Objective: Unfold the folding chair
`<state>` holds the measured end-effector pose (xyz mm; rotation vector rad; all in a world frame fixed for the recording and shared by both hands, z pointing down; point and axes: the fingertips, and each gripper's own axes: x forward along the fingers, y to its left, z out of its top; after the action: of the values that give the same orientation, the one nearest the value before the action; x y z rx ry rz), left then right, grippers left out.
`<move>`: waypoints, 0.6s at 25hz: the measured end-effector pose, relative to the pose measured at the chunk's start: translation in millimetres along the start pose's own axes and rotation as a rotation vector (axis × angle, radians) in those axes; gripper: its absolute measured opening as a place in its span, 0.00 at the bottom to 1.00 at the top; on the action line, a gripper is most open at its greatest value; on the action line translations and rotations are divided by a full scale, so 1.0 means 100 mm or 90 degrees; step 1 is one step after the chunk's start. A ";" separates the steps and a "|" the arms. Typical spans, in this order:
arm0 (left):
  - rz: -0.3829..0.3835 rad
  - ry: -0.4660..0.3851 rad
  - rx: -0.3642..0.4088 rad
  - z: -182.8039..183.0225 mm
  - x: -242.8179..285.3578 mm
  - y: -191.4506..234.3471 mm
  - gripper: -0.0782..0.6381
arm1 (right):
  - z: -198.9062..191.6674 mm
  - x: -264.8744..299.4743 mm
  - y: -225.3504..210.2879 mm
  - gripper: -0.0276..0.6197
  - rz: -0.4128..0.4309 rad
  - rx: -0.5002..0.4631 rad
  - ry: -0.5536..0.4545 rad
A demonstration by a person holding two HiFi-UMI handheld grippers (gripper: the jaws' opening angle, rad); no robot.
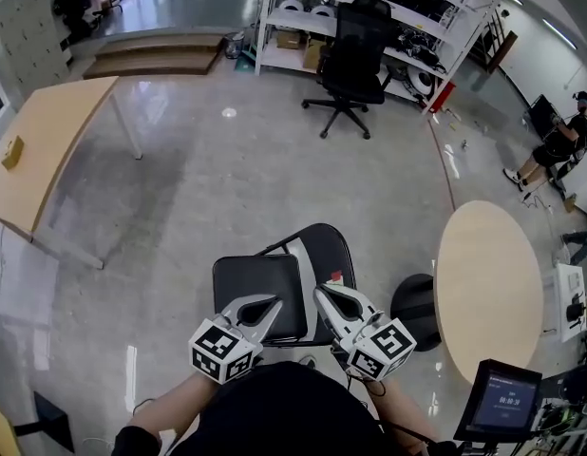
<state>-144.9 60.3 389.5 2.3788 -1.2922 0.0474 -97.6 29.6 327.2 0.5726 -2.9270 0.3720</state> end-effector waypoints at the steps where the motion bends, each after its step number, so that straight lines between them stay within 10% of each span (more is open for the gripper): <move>1: 0.004 -0.001 -0.006 0.00 -0.05 -0.05 0.12 | 0.02 -0.04 0.08 0.05 0.004 -0.009 0.003; 15: 0.056 0.012 -0.040 -0.21 0.07 -0.22 0.12 | 0.08 -0.35 -0.04 0.05 0.028 -0.010 -0.021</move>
<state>-119.5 73.1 402.4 2.2623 -1.3695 0.0555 -64.3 35.9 314.6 0.5178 -2.9752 0.3465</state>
